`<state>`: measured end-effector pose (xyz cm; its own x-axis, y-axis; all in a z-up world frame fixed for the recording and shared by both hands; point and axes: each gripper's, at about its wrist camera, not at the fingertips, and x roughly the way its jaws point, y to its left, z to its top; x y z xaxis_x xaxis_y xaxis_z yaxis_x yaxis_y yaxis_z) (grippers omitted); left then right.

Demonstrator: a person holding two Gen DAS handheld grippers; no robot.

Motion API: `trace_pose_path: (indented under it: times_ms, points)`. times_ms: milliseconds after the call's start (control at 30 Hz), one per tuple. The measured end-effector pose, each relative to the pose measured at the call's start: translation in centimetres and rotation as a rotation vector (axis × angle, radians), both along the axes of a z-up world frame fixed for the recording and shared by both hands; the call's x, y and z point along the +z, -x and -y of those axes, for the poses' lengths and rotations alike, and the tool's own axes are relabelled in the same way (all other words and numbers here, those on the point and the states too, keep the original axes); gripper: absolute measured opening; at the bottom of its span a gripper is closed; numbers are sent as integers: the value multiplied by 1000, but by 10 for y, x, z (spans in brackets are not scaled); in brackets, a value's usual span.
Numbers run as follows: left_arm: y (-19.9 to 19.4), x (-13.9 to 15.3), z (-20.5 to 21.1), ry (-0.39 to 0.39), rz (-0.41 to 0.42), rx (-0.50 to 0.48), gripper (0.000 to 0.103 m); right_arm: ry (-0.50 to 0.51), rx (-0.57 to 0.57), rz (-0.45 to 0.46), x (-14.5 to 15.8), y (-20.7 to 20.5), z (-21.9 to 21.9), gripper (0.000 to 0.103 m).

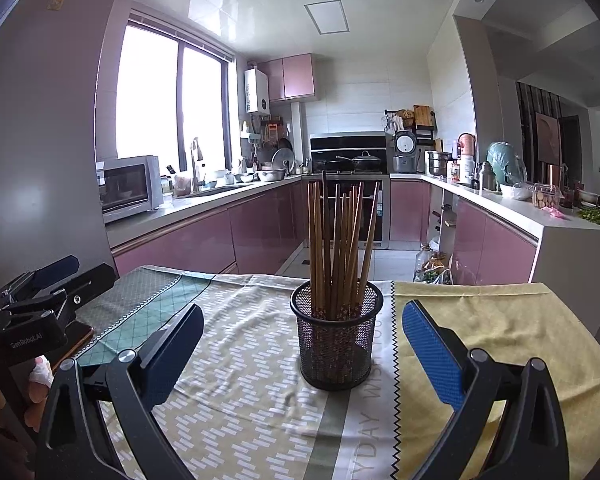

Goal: Organize utensils

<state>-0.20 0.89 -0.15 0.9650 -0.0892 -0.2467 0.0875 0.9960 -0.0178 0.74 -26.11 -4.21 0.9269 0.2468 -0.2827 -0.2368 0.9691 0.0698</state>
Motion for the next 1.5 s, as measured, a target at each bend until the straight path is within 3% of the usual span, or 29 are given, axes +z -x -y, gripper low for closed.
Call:
trace_pose_path:
  times_ms: [1500]
  points:
    - [0, -2, -1, -3, -5, 3, 97, 3, -4, -6, -1, -3, 0, 96]
